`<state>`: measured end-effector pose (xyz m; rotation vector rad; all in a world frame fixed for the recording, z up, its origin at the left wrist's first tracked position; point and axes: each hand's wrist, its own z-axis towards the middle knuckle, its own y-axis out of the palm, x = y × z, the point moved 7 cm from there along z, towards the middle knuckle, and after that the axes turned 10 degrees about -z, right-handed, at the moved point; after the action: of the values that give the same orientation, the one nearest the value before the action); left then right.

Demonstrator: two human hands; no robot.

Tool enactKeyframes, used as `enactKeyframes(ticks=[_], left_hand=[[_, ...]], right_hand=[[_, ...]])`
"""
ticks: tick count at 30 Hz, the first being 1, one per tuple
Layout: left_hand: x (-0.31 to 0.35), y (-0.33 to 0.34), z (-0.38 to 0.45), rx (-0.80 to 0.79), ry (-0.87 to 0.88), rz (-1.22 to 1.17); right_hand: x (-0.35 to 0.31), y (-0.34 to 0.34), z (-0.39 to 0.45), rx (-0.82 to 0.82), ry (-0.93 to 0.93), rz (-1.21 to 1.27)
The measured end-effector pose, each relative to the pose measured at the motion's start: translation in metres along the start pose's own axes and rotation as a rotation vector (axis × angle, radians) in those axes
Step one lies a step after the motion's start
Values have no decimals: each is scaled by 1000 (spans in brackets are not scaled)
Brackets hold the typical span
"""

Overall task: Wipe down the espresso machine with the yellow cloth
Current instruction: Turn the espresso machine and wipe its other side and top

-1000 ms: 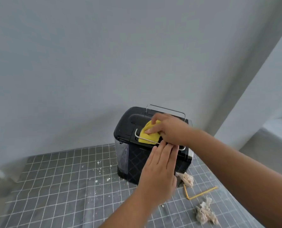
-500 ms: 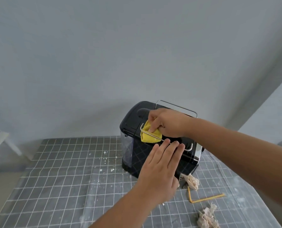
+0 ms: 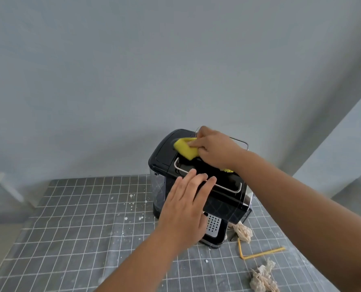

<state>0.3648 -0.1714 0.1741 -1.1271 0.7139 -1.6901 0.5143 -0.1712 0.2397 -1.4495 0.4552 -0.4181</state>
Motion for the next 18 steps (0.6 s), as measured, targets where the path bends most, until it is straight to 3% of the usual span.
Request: enactKeyframes(ticks=[3, 8, 12, 15, 18], left_hand=[[6, 4, -7, 98, 37, 10], [-13, -30, -24, 534, 59, -109], [-41, -48, -10, 516, -114, -135], [-48, -47, -4, 439, -154, -164], [-51, -43, -2, 387, -176, -205]], right_hand=[[-24, 6, -11, -34, -195, -103], [-15, 13, -36, -209, -312, 28], [7, 4, -42, -281, -223, -48], [41, -29, -45, -77, -63, -103], [70, -64, -56, 236, 162, 99]])
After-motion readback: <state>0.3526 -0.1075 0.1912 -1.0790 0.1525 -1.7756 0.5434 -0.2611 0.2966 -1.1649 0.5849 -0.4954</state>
